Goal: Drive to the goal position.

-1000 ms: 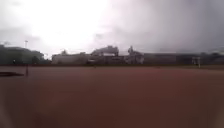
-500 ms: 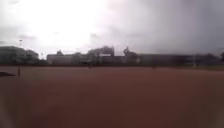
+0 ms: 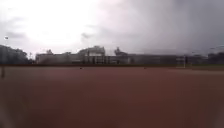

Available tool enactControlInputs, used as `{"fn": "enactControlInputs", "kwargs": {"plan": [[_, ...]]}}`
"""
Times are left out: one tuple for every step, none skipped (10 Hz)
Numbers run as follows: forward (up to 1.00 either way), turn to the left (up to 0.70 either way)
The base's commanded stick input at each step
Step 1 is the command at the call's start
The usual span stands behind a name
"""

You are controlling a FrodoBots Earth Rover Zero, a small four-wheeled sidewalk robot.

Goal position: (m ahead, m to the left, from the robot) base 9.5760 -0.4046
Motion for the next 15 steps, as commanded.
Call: {"fn": "enactControlInputs", "kwargs": {"plan": [[0.5, -0.07], [0.5, -0.25], [0.5, -0.43], [0.5, -0.49], [0.5, -0.48], [0.5, -0.47], [0.5, 0.0], [0.5, 0.0], [0.5, 0.0], [0.5, 0.0], [0.5, 0.0], [0.5, 0.0], [0.5, 0.0], [0.5, 0.0], [0.5, 0.0]]}}
